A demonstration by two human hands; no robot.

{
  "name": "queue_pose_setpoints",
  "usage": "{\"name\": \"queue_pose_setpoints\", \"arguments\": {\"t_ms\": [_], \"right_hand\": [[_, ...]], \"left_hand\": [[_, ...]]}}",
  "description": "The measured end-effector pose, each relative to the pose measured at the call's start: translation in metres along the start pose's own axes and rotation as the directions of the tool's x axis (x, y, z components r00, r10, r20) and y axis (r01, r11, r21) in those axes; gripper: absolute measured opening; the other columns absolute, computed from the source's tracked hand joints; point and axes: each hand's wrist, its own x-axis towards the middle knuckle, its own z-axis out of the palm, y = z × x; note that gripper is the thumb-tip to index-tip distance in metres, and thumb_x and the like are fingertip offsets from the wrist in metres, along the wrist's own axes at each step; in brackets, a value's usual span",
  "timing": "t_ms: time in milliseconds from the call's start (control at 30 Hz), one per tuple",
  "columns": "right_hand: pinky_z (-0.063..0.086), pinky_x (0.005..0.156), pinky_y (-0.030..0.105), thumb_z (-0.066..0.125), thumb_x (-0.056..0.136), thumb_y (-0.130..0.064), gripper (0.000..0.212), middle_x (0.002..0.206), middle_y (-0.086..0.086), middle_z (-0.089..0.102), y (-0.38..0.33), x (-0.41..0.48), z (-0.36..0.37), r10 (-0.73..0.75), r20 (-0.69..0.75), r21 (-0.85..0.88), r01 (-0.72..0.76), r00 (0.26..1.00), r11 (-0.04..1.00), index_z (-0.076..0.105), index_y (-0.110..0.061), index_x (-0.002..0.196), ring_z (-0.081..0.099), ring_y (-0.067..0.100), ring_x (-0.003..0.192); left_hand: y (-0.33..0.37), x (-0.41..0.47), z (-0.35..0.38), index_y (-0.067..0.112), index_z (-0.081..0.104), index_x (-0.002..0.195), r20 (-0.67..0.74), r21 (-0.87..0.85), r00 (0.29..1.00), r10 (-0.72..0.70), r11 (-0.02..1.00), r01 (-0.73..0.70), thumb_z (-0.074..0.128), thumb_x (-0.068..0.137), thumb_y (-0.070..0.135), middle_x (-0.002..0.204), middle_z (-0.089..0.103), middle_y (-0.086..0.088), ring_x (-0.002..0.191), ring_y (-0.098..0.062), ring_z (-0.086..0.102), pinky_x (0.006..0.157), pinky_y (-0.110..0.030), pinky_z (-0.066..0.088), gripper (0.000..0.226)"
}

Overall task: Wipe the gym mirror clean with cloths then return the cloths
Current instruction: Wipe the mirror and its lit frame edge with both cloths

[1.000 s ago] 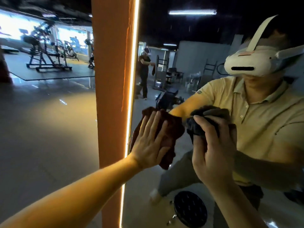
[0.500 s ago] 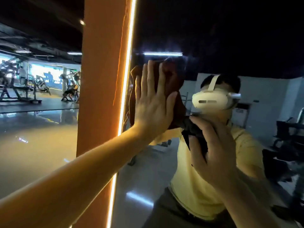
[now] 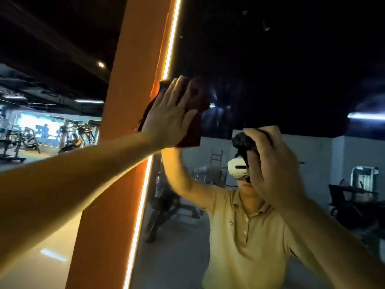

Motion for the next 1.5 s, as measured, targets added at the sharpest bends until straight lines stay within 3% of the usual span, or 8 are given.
{"name": "queue_pose_setpoints", "arguments": {"t_ms": [133, 400, 567, 733, 933, 1033, 1300, 1500], "right_hand": [[0.053, 0.067, 0.039, 0.051, 0.099, -0.01, 0.038, 0.127, 0.019, 0.051, -0.002, -0.015, -0.004, 0.015, -0.092, -0.104, -0.025, 0.996, 0.994, 0.051, -0.005, 0.137, 0.06, 0.029, 0.091], [0.045, 0.073, 0.042, 0.053, 0.097, -0.013, 0.038, 0.121, 0.02, 0.056, -0.002, -0.021, -0.005, 0.08, -0.169, -0.183, -0.111, 0.982, 0.977, 0.055, -0.003, 0.134, 0.053, 0.026, 0.089], [0.051, 0.063, 0.036, 0.044, 0.102, -0.018, 0.035, 0.124, 0.016, 0.052, 0.002, -0.023, -0.003, 0.022, -0.114, -0.118, -0.036, 0.993, 0.992, 0.048, -0.01, 0.137, 0.057, 0.023, 0.084], [0.056, 0.064, 0.032, 0.042, 0.104, -0.02, 0.036, 0.129, 0.006, 0.043, 0.001, -0.019, 0.0, 0.122, -0.226, -0.008, -0.127, 0.966, 0.992, 0.045, -0.014, 0.139, 0.055, 0.013, 0.093], [0.056, 0.081, 0.053, 0.044, 0.103, -0.022, 0.038, 0.133, 0.014, 0.052, 0.002, -0.01, -0.005, 0.378, -0.358, 0.093, -0.37, 0.854, 0.924, 0.05, -0.011, 0.139, 0.059, 0.025, 0.105], [0.055, 0.078, 0.051, 0.043, 0.102, -0.024, 0.039, 0.129, 0.014, 0.053, -0.003, -0.008, -0.002, 0.28, -0.253, 0.008, -0.287, 0.926, 0.958, 0.051, -0.011, 0.137, 0.057, 0.023, 0.099], [0.05, 0.07, 0.039, 0.043, 0.101, -0.024, 0.035, 0.121, 0.009, 0.053, 0.006, -0.012, 0.007, 0.134, -0.205, -0.113, -0.16, 0.97, 0.981, 0.049, -0.016, 0.135, 0.037, 0.004, 0.091], [0.057, 0.074, 0.049, 0.04, 0.102, -0.027, 0.039, 0.128, 0.01, 0.05, 0.001, -0.012, 0.001, 0.203, -0.242, 0.009, -0.207, 0.949, 0.978, 0.047, -0.014, 0.138, 0.059, 0.023, 0.095]], "left_hand": [[0.063, 0.056, -0.001, 0.015, 0.001, 0.168, -0.021, -0.163, 0.972, -0.233, 0.96, 0.226, 0.023, 0.111, 0.049, 0.176, -0.007, -0.014, 0.162, -0.028, -0.008, 0.13, -0.044, -0.008, 0.07], [0.043, -0.035, 0.018, 0.023, 0.008, 0.168, 0.065, -0.001, 0.869, 0.491, 0.871, -0.492, 0.022, 0.111, 0.052, 0.176, 0.0, -0.008, 0.163, -0.022, -0.004, 0.132, -0.046, -0.001, 0.066], [-0.001, 0.009, -0.001, 0.012, 0.013, 0.168, 0.007, 0.012, 0.998, 0.069, 0.998, -0.069, 0.016, 0.11, 0.049, 0.175, 0.003, -0.016, 0.163, -0.03, 0.003, 0.132, -0.049, 0.007, 0.069], [0.067, 0.026, 0.01, 0.014, 0.006, 0.168, -0.124, -0.16, 0.938, -0.323, 0.94, 0.302, 0.022, 0.112, 0.047, 0.175, 0.002, -0.015, 0.163, -0.029, -0.001, 0.131, -0.043, -0.002, 0.067], [0.081, -0.053, 0.03, 0.02, 0.007, 0.169, -0.003, -0.015, 0.876, 0.482, 0.876, -0.482, 0.023, 0.112, 0.05, 0.176, 0.0, -0.009, 0.163, -0.024, -0.004, 0.132, -0.047, 0.0, 0.066], [0.025, -0.064, 0.026, 0.021, 0.005, 0.169, 0.071, 0.058, 0.812, 0.58, 0.81, -0.584, 0.018, 0.111, 0.056, 0.176, 0.001, -0.011, 0.163, -0.026, 0.0, 0.132, -0.05, 0.008, 0.069], [0.037, 0.065, -0.002, 0.015, 0.004, 0.169, -0.078, -0.172, 0.963, -0.258, 0.955, 0.242, 0.018, 0.113, 0.048, 0.176, -0.002, -0.012, 0.163, -0.027, -0.004, 0.131, -0.04, -0.003, 0.066], [0.088, -0.087, 0.045, 0.022, 0.004, 0.169, -0.094, -0.066, 0.926, 0.365, 0.926, -0.372, 0.023, 0.111, 0.052, 0.176, -0.003, -0.008, 0.163, -0.022, -0.008, 0.131, -0.043, -0.004, 0.068]]}}
